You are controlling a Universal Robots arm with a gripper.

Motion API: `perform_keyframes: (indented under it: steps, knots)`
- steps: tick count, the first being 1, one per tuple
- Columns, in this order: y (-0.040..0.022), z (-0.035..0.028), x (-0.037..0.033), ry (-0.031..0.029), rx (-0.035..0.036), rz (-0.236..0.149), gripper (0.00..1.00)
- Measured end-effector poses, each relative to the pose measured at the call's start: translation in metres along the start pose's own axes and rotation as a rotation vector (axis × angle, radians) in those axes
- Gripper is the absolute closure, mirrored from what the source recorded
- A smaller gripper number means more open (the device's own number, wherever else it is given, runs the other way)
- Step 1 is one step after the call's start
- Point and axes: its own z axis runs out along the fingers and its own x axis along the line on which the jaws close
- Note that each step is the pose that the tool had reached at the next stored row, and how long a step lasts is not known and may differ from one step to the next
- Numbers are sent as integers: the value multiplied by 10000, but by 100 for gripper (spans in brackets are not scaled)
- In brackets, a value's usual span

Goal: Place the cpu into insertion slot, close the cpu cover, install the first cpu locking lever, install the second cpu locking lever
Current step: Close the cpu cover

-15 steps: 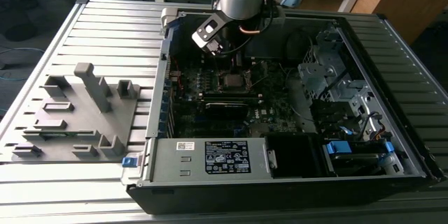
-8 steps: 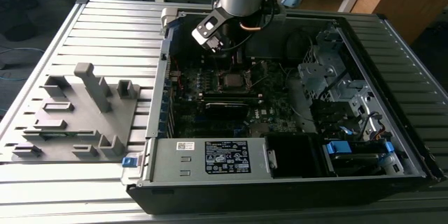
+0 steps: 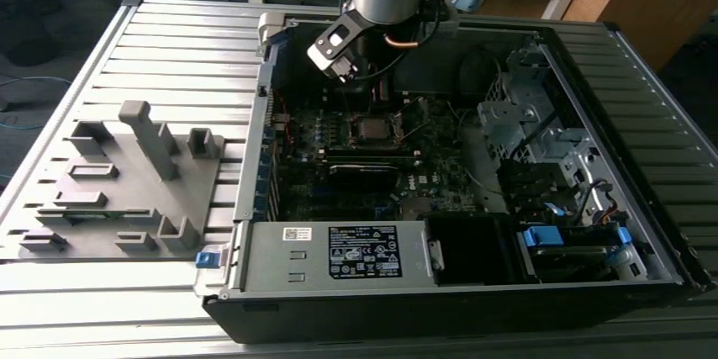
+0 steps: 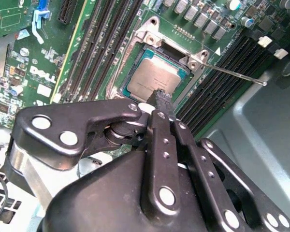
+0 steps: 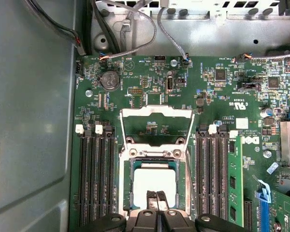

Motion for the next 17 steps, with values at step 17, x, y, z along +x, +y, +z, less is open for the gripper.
perform_keyframes:
  steps: [17]
  knots:
    - [6,-104,3,0,0,0,89]
